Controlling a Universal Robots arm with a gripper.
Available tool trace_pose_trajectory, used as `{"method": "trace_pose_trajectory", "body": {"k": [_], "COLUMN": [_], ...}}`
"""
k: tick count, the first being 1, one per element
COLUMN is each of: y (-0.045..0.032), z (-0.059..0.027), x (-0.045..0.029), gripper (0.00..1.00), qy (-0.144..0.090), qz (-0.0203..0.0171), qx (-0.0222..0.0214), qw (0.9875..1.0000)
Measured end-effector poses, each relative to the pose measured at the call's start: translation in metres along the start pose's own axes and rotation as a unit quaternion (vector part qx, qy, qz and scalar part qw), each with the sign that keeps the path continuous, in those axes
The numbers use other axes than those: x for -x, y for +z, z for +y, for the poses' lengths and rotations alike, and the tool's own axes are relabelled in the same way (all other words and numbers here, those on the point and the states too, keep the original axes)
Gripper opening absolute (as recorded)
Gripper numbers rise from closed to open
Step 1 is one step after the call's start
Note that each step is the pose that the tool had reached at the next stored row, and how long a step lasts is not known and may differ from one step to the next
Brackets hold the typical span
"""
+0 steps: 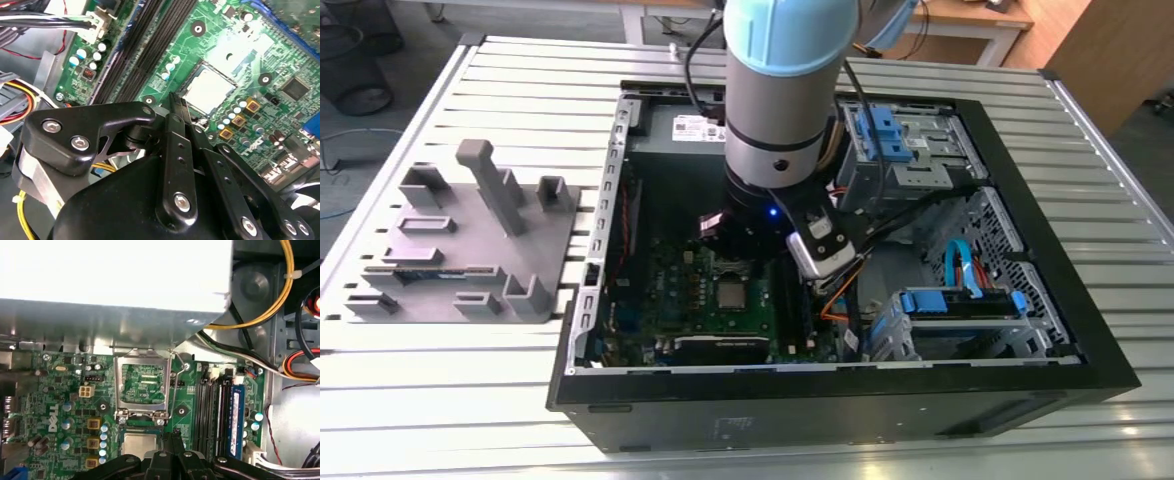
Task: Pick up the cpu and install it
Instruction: 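Close the cpu cover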
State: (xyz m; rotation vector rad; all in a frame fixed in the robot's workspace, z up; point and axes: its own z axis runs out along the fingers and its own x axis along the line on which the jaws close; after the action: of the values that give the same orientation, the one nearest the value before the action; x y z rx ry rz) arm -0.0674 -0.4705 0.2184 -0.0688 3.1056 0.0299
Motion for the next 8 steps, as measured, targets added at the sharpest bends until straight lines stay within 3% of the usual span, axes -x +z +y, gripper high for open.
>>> {"method": "trace_pose_trajectory", "body": {"k": [6,8], "y": [0.0012,0.0024], "z": [0.0053,0.0087], "x": [0.0073,0.0095], "gripper": [0.11,0.11], "qy": [-0.001,-0.013], "qz": [0.0000,0.0002], "qx": [0.0000,0.0004], "qw": [1.0000,0.9999]}}
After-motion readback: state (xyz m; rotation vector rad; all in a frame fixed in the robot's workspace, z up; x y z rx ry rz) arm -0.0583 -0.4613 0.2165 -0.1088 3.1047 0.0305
